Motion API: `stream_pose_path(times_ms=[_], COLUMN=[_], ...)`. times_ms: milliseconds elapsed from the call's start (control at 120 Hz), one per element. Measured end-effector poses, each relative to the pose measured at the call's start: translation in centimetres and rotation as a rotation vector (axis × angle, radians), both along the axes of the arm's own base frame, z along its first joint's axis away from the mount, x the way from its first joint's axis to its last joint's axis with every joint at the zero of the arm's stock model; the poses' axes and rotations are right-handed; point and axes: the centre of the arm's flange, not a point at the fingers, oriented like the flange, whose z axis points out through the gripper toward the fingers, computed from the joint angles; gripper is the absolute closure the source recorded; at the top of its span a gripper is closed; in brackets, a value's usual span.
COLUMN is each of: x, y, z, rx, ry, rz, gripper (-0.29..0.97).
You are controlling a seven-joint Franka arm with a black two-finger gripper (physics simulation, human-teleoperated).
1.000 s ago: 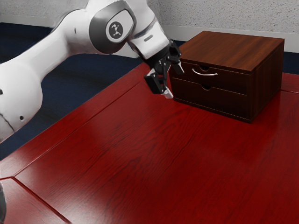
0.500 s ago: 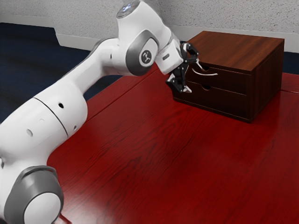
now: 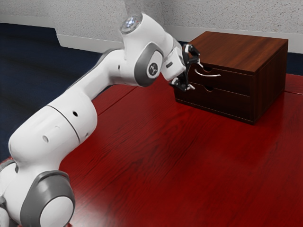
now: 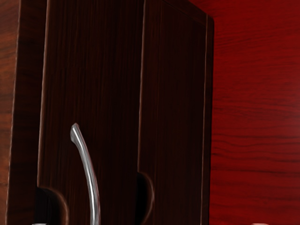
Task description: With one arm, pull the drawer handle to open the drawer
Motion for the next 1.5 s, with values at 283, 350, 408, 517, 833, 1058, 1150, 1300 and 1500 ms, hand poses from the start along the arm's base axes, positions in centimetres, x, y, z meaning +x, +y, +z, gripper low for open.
stream_pose_path(times_ms=[283,350,408,517,833,1058,1150,1300,1500], x=[1.6,1.8,1.9,1.9,2.1,2.4,2.5,2.6,2.7], y=[-0.4,-0.5,-0.6,-0.6,-0.1,0.4,0.4,0.3,0.2], z=[-2.8,-3.2,-3.5,-3.6,-2.9,-3.5,-3.5,-3.9,-4.7], rx=[0.033,0.036,0.037,0.037,0.018,-0.006,-0.014,-0.027,-0.040], ry=[-0.047,-0.052,-0.055,-0.062,-0.115,-0.146,-0.157,-0.158,-0.149], rz=[0.000,0.000,0.000,0.002,0.033,0.067,0.076,0.087,0.099], gripper=[0.09,0.07,0.07,0.09,0.25,0.28,0.30,0.38,0.45])
